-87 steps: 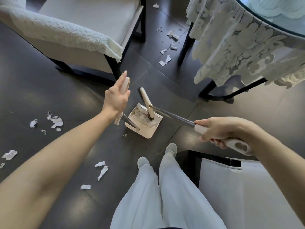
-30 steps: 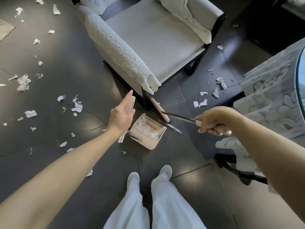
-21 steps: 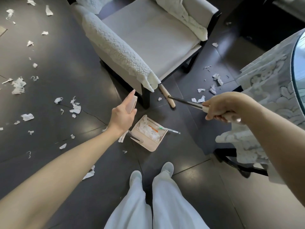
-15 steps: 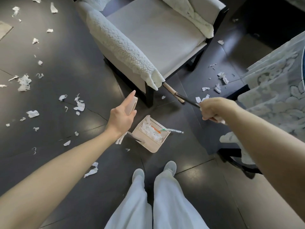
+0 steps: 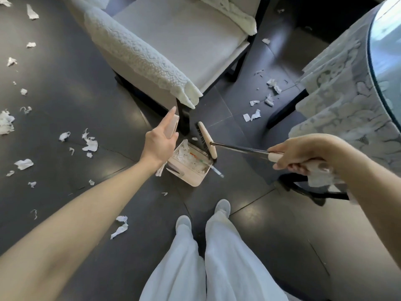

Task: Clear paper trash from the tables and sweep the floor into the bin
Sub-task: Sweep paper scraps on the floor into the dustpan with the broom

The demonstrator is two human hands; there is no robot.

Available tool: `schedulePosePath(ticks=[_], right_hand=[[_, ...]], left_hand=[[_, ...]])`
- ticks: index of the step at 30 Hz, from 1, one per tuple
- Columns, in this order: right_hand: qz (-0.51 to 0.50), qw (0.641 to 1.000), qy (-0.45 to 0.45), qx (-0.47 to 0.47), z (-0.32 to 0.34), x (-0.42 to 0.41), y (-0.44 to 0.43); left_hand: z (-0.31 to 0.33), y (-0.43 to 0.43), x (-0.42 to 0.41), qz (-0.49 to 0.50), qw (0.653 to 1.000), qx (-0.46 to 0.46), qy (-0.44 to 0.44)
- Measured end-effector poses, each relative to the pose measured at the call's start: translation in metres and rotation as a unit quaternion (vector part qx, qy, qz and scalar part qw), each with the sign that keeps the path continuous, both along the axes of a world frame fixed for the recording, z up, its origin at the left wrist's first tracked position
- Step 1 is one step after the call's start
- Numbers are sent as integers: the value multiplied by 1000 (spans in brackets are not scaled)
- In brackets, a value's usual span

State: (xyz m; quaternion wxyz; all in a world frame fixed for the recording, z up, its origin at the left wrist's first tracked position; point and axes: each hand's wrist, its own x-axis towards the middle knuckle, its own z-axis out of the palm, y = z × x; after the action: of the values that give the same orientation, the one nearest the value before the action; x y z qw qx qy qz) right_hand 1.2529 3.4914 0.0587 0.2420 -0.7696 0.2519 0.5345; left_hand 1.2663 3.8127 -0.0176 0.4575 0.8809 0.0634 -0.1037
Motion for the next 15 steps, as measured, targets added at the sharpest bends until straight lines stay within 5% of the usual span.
schedulePosePath(ticks=[7, 15], right_hand=[[1, 998, -64, -6, -2, -24, 26], [135, 985, -109, -16, -37, -25, 85]], left_hand=[[-3, 12, 4, -3, 999, 12, -30], [-5, 14, 14, 3, 1000, 10, -19]])
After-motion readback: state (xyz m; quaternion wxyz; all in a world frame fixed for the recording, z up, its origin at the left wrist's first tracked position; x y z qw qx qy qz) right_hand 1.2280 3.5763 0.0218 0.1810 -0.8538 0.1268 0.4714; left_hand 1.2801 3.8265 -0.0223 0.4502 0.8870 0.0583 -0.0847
